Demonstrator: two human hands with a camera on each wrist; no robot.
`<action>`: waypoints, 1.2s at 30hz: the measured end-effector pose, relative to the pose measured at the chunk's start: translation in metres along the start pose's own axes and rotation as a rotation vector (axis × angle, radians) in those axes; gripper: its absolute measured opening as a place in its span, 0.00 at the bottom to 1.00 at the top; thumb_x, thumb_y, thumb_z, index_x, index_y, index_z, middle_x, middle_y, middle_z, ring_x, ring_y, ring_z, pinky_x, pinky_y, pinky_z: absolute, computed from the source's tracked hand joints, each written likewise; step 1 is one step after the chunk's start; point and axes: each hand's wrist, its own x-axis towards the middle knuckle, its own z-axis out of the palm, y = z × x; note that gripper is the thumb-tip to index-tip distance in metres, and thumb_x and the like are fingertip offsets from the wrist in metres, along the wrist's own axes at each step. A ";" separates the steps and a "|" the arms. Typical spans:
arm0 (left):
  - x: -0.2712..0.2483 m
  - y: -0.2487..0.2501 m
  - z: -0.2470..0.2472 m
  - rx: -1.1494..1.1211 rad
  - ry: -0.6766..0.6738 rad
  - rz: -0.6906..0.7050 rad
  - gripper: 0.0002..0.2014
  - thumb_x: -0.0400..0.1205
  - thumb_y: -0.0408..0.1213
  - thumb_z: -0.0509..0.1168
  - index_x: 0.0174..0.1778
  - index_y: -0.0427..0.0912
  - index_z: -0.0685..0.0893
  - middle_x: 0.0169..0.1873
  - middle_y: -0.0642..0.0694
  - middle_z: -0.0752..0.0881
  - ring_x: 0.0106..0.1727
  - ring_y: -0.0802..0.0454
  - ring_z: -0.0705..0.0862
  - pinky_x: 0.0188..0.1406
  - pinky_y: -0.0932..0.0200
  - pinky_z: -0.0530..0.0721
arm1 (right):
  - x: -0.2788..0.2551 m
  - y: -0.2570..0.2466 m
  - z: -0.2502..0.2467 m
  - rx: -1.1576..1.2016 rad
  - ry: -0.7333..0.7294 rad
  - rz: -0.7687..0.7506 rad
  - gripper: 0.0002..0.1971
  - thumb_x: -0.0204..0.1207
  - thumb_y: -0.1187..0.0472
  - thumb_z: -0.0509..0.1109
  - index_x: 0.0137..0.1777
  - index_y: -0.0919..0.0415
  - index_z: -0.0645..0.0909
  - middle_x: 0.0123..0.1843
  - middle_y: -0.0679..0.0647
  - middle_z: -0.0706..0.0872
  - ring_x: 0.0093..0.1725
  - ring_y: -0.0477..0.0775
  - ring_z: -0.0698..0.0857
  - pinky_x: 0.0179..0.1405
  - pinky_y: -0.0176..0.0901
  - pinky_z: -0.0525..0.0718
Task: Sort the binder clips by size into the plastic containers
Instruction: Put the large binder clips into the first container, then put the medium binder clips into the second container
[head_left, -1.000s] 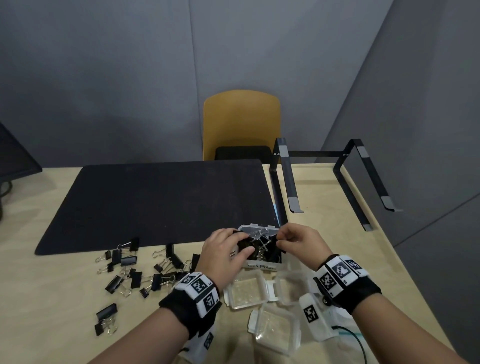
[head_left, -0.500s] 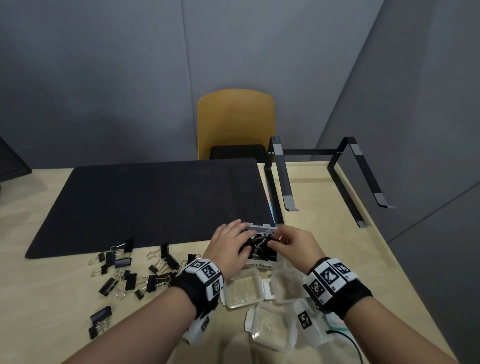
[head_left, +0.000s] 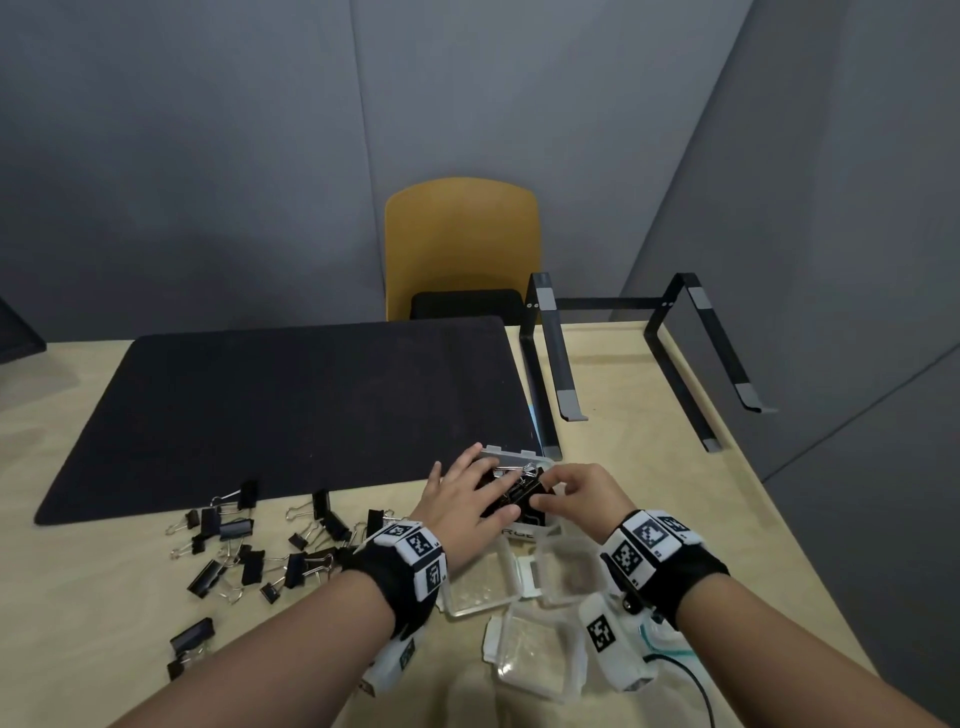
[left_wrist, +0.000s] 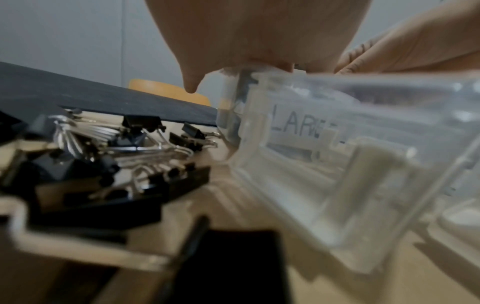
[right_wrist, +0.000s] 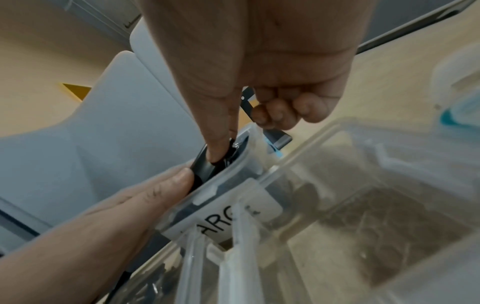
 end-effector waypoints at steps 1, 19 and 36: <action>0.000 0.001 0.000 0.013 -0.003 0.000 0.25 0.84 0.59 0.46 0.79 0.64 0.57 0.82 0.57 0.55 0.82 0.60 0.37 0.81 0.37 0.39 | 0.000 0.000 0.001 0.007 0.003 0.002 0.05 0.70 0.59 0.77 0.42 0.58 0.86 0.25 0.46 0.72 0.24 0.43 0.69 0.27 0.35 0.70; -0.027 0.000 -0.017 -0.134 0.116 -0.037 0.33 0.79 0.57 0.61 0.80 0.57 0.61 0.80 0.56 0.59 0.82 0.56 0.52 0.83 0.46 0.45 | -0.024 -0.024 0.005 -0.254 0.125 -0.076 0.22 0.70 0.57 0.75 0.63 0.55 0.74 0.52 0.52 0.75 0.42 0.48 0.77 0.39 0.36 0.71; -0.125 -0.084 -0.023 -0.172 0.049 -0.208 0.17 0.78 0.37 0.65 0.63 0.53 0.82 0.56 0.54 0.80 0.62 0.56 0.77 0.65 0.62 0.75 | -0.087 -0.055 0.106 -0.293 -0.181 -0.229 0.09 0.75 0.57 0.69 0.54 0.56 0.83 0.48 0.48 0.83 0.45 0.46 0.81 0.48 0.37 0.81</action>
